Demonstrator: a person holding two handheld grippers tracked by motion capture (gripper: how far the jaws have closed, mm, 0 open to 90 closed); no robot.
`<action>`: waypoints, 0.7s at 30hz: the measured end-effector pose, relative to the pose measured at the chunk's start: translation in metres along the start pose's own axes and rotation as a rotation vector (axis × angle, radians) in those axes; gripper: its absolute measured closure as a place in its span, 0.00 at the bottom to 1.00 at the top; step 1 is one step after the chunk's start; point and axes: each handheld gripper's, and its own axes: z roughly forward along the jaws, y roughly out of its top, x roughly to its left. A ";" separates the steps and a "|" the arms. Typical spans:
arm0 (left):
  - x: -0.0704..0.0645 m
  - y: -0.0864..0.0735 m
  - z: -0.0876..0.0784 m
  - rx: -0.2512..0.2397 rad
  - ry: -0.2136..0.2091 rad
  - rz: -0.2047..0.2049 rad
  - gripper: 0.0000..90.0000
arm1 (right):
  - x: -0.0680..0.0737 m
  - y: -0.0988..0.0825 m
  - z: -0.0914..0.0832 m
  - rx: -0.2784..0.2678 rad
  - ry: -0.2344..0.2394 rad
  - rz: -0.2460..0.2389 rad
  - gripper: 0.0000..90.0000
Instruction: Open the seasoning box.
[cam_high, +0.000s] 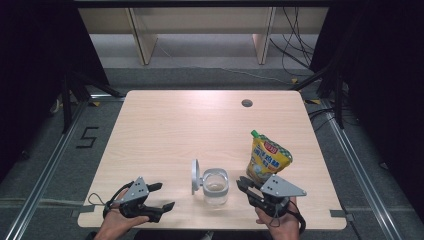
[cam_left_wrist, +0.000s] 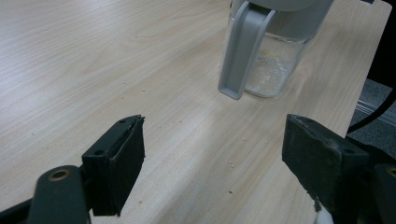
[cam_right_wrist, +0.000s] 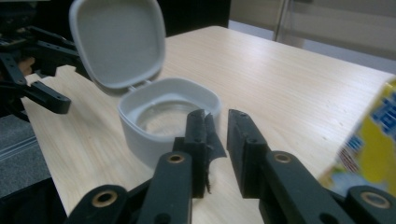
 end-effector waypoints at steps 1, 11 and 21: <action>0.001 0.000 -0.001 0.010 -0.003 0.011 0.23 | 0.000 -0.002 -0.002 -0.008 -0.011 0.034 0.84; 0.000 0.001 0.001 0.018 -0.004 0.015 0.22 | -0.020 -0.024 -0.033 0.018 -0.130 0.056 0.69; 0.001 0.002 0.003 0.020 -0.020 0.014 0.22 | -0.044 -0.045 -0.043 0.074 -0.196 0.131 0.40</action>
